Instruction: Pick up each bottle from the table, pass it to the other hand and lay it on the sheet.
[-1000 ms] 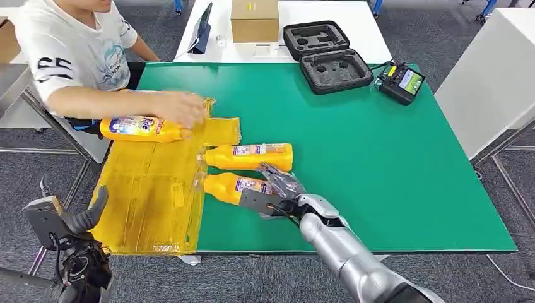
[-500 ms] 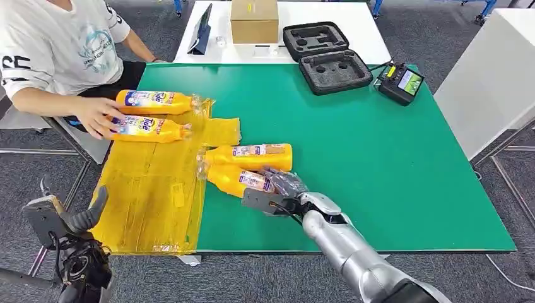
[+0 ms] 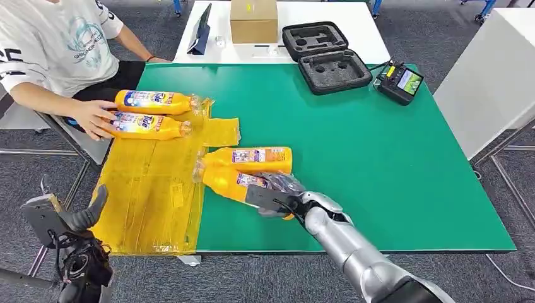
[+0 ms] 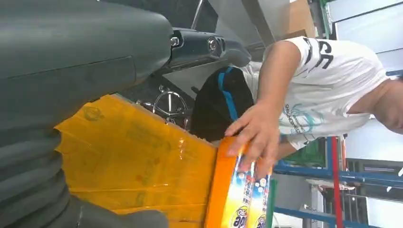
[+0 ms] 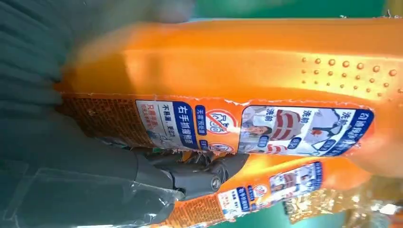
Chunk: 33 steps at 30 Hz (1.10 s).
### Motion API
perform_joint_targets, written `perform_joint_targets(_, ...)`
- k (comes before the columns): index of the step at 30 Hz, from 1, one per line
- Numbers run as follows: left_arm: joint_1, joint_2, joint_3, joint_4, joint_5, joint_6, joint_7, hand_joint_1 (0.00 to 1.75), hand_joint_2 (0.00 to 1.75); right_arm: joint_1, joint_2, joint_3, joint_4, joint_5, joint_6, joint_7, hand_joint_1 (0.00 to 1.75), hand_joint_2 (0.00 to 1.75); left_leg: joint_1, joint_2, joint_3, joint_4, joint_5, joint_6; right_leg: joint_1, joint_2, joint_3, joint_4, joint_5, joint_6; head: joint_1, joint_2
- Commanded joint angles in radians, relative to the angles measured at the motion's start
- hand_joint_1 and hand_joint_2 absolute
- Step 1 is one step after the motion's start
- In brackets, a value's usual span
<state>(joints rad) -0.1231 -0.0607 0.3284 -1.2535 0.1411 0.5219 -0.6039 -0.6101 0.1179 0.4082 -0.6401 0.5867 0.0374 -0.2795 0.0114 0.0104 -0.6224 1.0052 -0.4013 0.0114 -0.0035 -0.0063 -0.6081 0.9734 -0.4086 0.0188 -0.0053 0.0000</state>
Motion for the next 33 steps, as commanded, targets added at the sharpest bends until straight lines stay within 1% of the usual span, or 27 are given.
perform_joint_targets(1,-0.044,-0.018,-0.004,0.081,0.019,-0.017,-0.007,0.0,1.75,0.069,0.023,-0.093,-0.072,-0.154,-0.012,-0.278,1.75,1.75,0.0,-0.003,0.002,-0.001,0.0,0.0,0.0,-0.002,0.003,-0.001,-0.001,0.0,0.0,0.0)
perform_joint_targets(2,-0.048,-0.022,-0.005,0.087,0.021,-0.021,-0.012,0.0,1.75,0.095,0.035,-0.114,-0.136,-0.191,-0.044,-0.344,1.75,1.75,0.0,-0.003,0.003,-0.001,0.0,0.0,0.0,-0.002,0.004,-0.001,-0.002,0.0,0.0,0.0)
perform_joint_targets(5,-0.049,-0.025,-0.006,0.09,0.022,-0.02,-0.016,0.0,1.75,0.11,0.035,-0.107,-0.178,-0.196,-0.044,-0.33,1.75,1.75,0.0,-0.004,0.001,-0.001,-0.001,0.0,0.0,-0.002,0.002,0.0,-0.002,0.0,0.001,0.0)
perform_joint_targets(7,-0.047,-0.025,-0.013,0.09,0.027,-0.033,-0.018,0.0,1.75,0.134,0.049,-0.132,-0.233,-0.259,-0.075,-0.39,1.75,1.75,0.0,-0.003,-0.001,0.0,-0.001,0.0,0.0,-0.001,0.0,0.0,-0.001,0.0,0.0,0.0)
perform_joint_targets(8,-0.04,-0.027,-0.019,0.084,0.029,-0.04,-0.018,0.0,1.75,0.146,0.06,-0.139,-0.264,-0.282,-0.108,-0.417,1.75,1.75,-0.001,-0.004,0.001,-0.001,-0.001,0.0,-0.001,-0.003,0.002,0.0,-0.003,0.0,0.0,0.0)
perform_joint_targets(11,-0.012,-0.031,-0.045,0.05,0.049,-0.081,-0.019,0.0,1.75,0.2,0.068,-0.116,-0.394,-0.385,-0.199,-0.419,1.75,1.75,0.0,-0.003,-0.001,0.0,-0.001,0.0,0.0,-0.002,0.0,0.0,-0.002,0.0,0.0,0.0)
perform_joint_targets(12,0.002,-0.032,-0.058,0.032,0.073,-0.12,-0.009,0.0,1.75,0.207,0.065,-0.099,-0.413,-0.401,-0.226,-0.419,1.75,1.75,-0.001,-0.003,-0.002,0.0,-0.001,0.0,-0.001,-0.001,-0.001,0.0,-0.002,0.0,0.0,0.0)
perform_joint_targets(13,0.013,-0.031,-0.068,0.02,0.078,-0.135,-0.006,0.0,1.75,0.207,0.063,-0.087,-0.417,-0.416,-0.244,-0.419,1.75,1.75,-0.001,-0.002,-0.003,0.0,-0.001,0.0,-0.001,-0.001,-0.002,0.0,-0.001,0.0,0.0,0.0)
perform_joint_targets(14,0.029,-0.032,-0.081,0.003,0.093,-0.168,0.003,0.0,1.75,0.207,0.064,-0.08,-0.418,-0.43,-0.254,-0.419,1.75,1.75,0.0,-0.003,-0.001,-0.001,-0.002,0.0,-0.001,-0.001,0.0,0.0,-0.002,0.0,0.0,0.0)
perform_joint_targets(15,0.05,-0.033,-0.101,-0.021,0.123,-0.227,0.023,0.0,1.75,0.205,0.059,-0.062,-0.417,-0.437,-0.284,-0.419,1.75,1.75,-0.001,-0.002,-0.002,0.0,-0.002,0.0,-0.001,0.0,-0.001,0.0,-0.002,0.0,0.001,0.0)
perform_joint_targets(16,0.066,-0.038,-0.115,-0.041,0.145,-0.267,0.037,0.0,1.75,0.206,0.056,-0.055,-0.421,-0.456,-0.297,-0.419,1.75,1.75,-0.001,-0.003,0.0,0.0,-0.002,0.0,-0.001,-0.001,0.001,0.0,-0.003,0.0,0.0,0.0)
perform_joint_targets(17,0.077,-0.036,-0.136,-0.056,0.156,-0.311,0.049,0.0,1.75,0.205,0.055,-0.054,-0.414,-0.47,-0.303,-0.419,1.75,1.75,-0.001,-0.002,-0.001,0.0,-0.003,0.0,-0.001,0.001,0.0,0.0,-0.003,0.0,0.0,0.0)
perform_joint_targets(19,0.077,-0.036,-0.136,-0.056,0.156,-0.311,0.049,0.0,1.75,0.205,0.055,-0.054,-0.414,-0.47,-0.303,-0.419,1.75,1.75,0.0,-0.002,-0.002,0.0,-0.002,0.0,-0.001,0.0,-0.001,0.0,-0.002,0.0,0.0,0.0)
perform_joint_targets(20,0.077,-0.036,-0.136,-0.056,0.156,-0.311,0.049,0.0,1.75,0.205,0.055,-0.054,-0.414,-0.47,-0.303,-0.419,1.75,1.75,-0.001,-0.003,-0.001,0.0,-0.003,0.0,-0.001,-0.001,0.001,0.0,-0.003,0.0,0.0,0.0)
perform_joint_targets(22,0.077,-0.036,-0.136,-0.056,0.156,-0.311,0.049,0.0,1.75,0.205,0.055,-0.054,-0.414,-0.47,-0.303,-0.419,1.75,1.75,0.0,-0.002,-0.004,0.0,-0.001,0.0,0.0,0.0,-0.003,0.0,-0.001,0.0,0.0,0.0)
perform_joint_targets(23,0.077,-0.036,-0.136,-0.056,0.156,-0.311,0.049,0.0,1.75,0.205,0.055,-0.054,-0.414,-0.47,-0.303,-0.419,1.75,1.75,-0.001,-0.002,-0.002,0.0,-0.002,0.0,-0.001,0.0,0.0,0.0,-0.002,0.0,0.0,0.0)
perform_joint_targets(25,0.077,-0.036,-0.136,-0.056,0.156,-0.311,0.049,0.0,1.75,0.205,0.055,-0.054,-0.414,-0.47,-0.303,-0.419,1.75,1.75,-0.001,-0.002,-0.004,0.0,-0.001,0.0,-0.001,0.0,-0.002,0.0,-0.001,0.0,0.0,0.0)
perform_joint_targets(26,0.077,-0.036,-0.136,-0.056,0.156,-0.311,0.049,0.0,1.75,0.205,0.055,-0.054,-0.414,-0.47,-0.303,-0.419,1.75,1.75,0.0,-0.002,-0.001,0.0,-0.002,0.0,-0.001,0.0,0.0,0.0,-0.002,0.0,0.0,0.0)
perform_joint_targets(28,0.077,-0.036,-0.136,-0.056,0.156,-0.311,0.049,0.0,1.75,0.205,0.055,-0.054,-0.414,-0.47,-0.303,-0.419,1.75,1.75,0.0,-0.002,-0.004,-0.001,-0.001,0.0,-0.001,-0.001,-0.003,0.0,-0.001,0.0,0.0,0.0)
perform_joint_targets(29,0.077,-0.036,-0.136,-0.056,0.156,-0.311,0.049,0.0,1.75,0.205,0.055,-0.054,-0.414,-0.47,-0.303,-0.419,1.75,1.75,0.0,-0.002,-0.001,0.0,-0.002,0.0,0.0,0.0,0.0,0.0,-0.002,0.0,0.0,0.0)
perform_joint_targets(30,0.077,-0.036,-0.136,-0.056,0.156,-0.311,0.049,0.0,1.75,0.205,0.055,-0.054,-0.414,-0.47,-0.303,-0.419,1.75,1.75,0.0,-0.002,-0.002,0.0,-0.002,0.0,0.0,0.0,-0.001,0.0,-0.002,0.0,0.0,0.0)
perform_joint_targets(32,0.098,-0.029,-0.186,-0.095,0.166,-0.402,0.073,0.0,1.75,0.203,0.053,-0.06,-0.396,-0.492,-0.316,-0.419,1.75,1.75,-0.001,-0.002,-0.001,-0.001,-0.002,0.0,-0.001,0.0,0.0,0.0,-0.002,0.0,0.0,0.0)
perform_joint_targets(33,0.116,-0.028,-0.224,-0.128,0.166,-0.453,0.099,0.0,1.75,0.204,0.052,-0.065,-0.385,-0.497,-0.328,-0.419,1.75,1.75,0.0,-0.002,-0.003,0.0,-0.001,0.0,0.0,0.0,-0.002,0.0,-0.001,0.0,0.0,0.0)
